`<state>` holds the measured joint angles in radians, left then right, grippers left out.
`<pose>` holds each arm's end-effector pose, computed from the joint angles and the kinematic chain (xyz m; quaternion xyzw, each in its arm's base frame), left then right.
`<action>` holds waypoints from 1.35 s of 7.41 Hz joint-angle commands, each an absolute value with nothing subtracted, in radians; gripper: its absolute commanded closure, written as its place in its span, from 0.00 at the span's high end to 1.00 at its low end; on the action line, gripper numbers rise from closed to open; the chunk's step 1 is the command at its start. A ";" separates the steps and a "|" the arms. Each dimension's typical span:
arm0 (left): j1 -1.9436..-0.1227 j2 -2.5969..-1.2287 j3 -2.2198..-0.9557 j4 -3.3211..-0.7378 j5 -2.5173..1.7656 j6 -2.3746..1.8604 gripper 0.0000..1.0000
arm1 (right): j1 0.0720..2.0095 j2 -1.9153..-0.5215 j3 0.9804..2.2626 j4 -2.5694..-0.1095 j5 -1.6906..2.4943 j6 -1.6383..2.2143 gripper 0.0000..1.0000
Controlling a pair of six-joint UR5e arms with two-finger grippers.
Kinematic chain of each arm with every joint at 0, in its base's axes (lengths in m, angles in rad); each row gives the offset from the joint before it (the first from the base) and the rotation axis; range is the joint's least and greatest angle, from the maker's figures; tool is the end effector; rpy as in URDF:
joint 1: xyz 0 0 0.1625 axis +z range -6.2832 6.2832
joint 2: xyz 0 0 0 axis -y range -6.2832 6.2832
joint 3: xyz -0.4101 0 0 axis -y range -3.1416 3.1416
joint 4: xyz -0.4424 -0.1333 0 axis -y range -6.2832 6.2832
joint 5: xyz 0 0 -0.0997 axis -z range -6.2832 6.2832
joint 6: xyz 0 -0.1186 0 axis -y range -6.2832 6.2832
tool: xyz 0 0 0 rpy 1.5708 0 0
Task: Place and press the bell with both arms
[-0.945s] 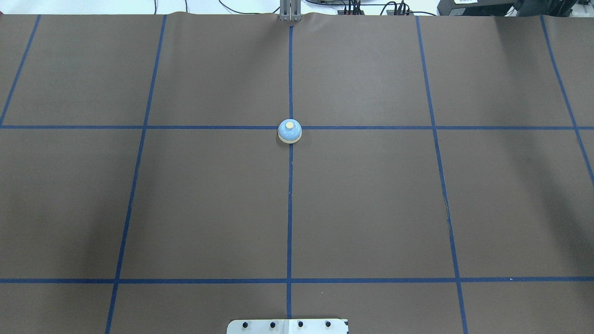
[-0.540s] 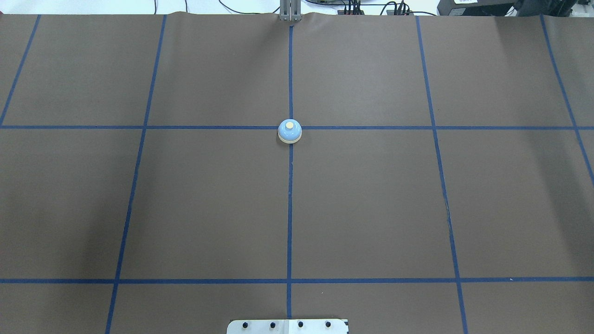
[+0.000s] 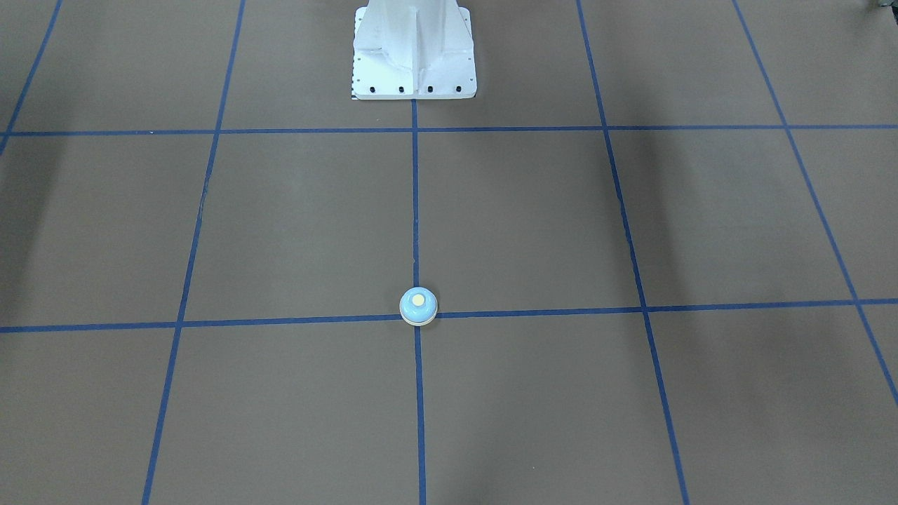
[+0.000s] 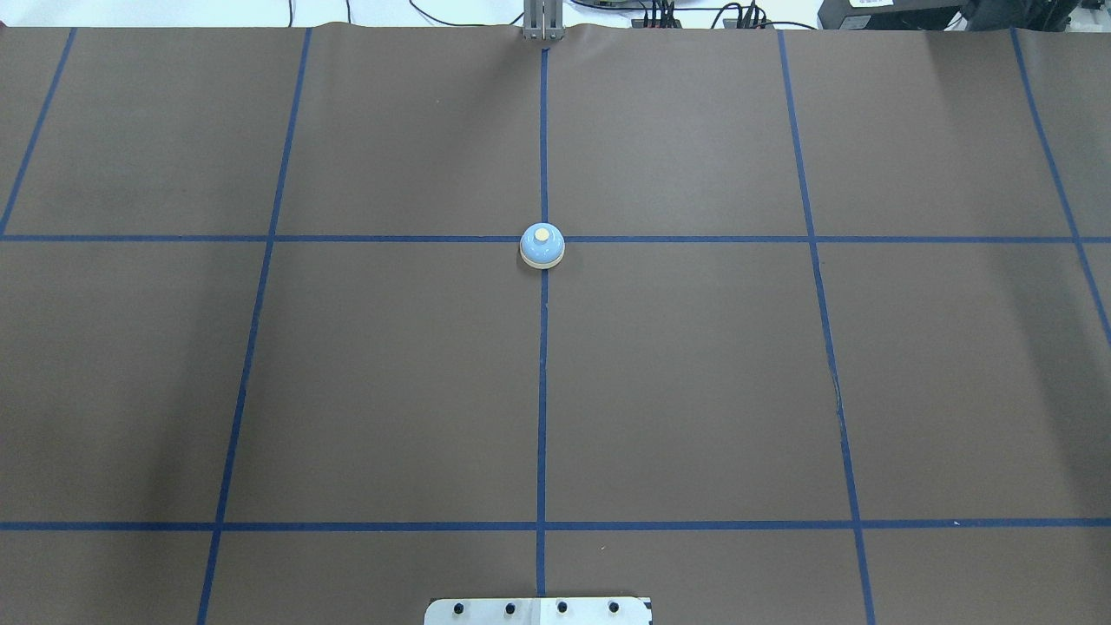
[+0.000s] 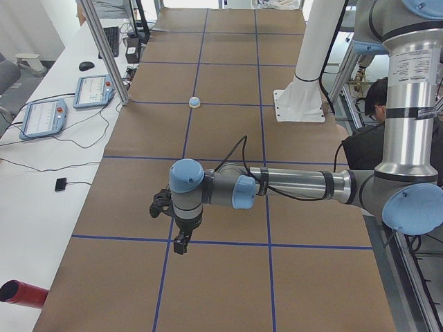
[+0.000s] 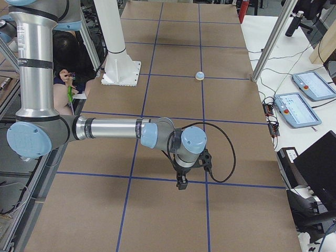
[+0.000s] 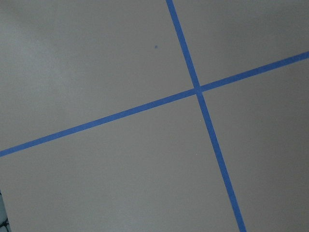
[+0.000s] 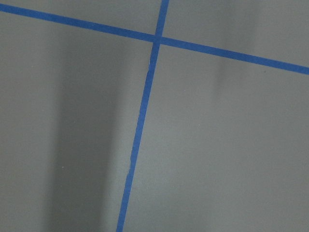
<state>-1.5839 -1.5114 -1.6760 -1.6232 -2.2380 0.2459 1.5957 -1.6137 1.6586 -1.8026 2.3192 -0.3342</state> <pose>-0.0668 -0.5251 0.6346 0.0882 0.3183 0.1256 0.9355 0.0652 -0.5047 0.6563 -0.0205 -0.3736 -0.1090 0.9209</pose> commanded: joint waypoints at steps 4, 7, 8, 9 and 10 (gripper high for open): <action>-1.585 -1.499 -1.684 -1.621 -2.250 0.247 1.00 | 1.597 -1.617 1.637 -1.732 2.326 -0.291 1.00; -1.585 -1.500 -1.684 -1.621 -2.252 0.247 1.00 | 1.597 -1.614 1.635 -1.730 2.330 -0.290 1.00; -1.585 -1.499 -1.684 -1.623 -2.250 0.248 1.00 | 1.597 -1.608 1.637 -1.730 2.330 -0.290 1.00; -1.585 -1.499 -1.686 -1.623 -2.252 0.249 1.00 | 1.597 -1.606 1.646 -1.730 2.330 -0.288 1.00; -1.585 -1.499 -1.686 -1.623 -2.252 0.249 1.00 | 1.597 -1.602 1.649 -1.730 2.330 -0.287 1.00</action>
